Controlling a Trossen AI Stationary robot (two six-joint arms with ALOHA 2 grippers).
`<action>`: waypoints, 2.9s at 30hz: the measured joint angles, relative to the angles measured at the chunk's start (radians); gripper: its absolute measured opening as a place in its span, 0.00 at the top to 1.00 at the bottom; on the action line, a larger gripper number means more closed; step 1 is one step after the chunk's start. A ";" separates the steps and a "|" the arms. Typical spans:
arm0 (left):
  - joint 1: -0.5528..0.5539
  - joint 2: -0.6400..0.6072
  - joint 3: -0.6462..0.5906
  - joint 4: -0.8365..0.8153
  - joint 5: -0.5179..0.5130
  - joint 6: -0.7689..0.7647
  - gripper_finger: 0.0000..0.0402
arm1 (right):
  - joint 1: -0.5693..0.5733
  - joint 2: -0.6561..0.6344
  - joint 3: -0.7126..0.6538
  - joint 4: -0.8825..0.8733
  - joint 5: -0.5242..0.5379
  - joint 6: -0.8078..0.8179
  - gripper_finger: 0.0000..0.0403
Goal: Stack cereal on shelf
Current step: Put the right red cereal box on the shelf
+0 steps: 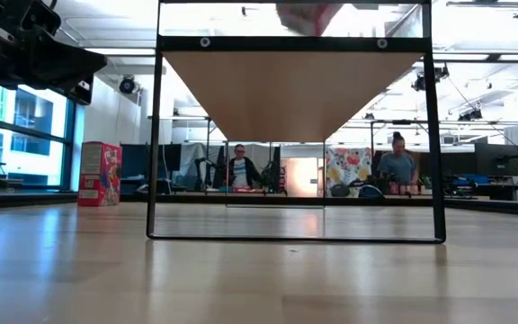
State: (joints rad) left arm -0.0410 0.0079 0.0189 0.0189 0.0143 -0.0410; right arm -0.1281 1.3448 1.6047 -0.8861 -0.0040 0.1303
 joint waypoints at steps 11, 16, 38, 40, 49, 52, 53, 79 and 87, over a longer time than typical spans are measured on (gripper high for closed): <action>0.000 0.000 0.000 0.000 0.000 0.000 1.00 | 0.021 0.318 0.267 -0.355 0.251 -0.113 0.71; 0.000 0.000 0.000 0.000 0.000 0.000 1.00 | 0.004 0.423 0.356 -0.418 0.250 -0.132 0.71; 0.000 0.000 0.000 0.000 0.000 0.000 1.00 | -0.198 0.480 0.378 -0.425 0.096 0.597 0.71; 0.000 0.000 0.000 0.000 0.000 0.000 1.00 | -0.226 0.480 0.378 -0.433 0.049 0.631 0.71; 0.000 0.000 0.000 0.000 0.000 0.000 1.00 | -0.277 0.478 0.422 -0.497 0.127 0.629 0.71; 0.000 0.000 0.000 0.000 0.000 0.000 1.00 | -0.258 0.480 0.471 -0.543 0.208 0.630 0.71; 0.000 0.000 0.000 0.000 0.000 0.000 1.00 | -0.249 0.478 0.484 -0.546 0.236 0.631 0.71; 0.000 0.000 0.000 0.000 0.000 0.000 1.00 | -0.165 0.508 0.488 -0.571 0.363 0.665 0.71; 0.000 0.000 0.000 0.000 0.000 0.000 1.00 | -0.164 0.523 0.487 -0.604 0.344 0.702 0.68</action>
State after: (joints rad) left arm -0.0410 0.0080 0.0189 0.0189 0.0139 -0.0410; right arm -0.2923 1.8676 2.0922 -1.4901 0.3401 0.8323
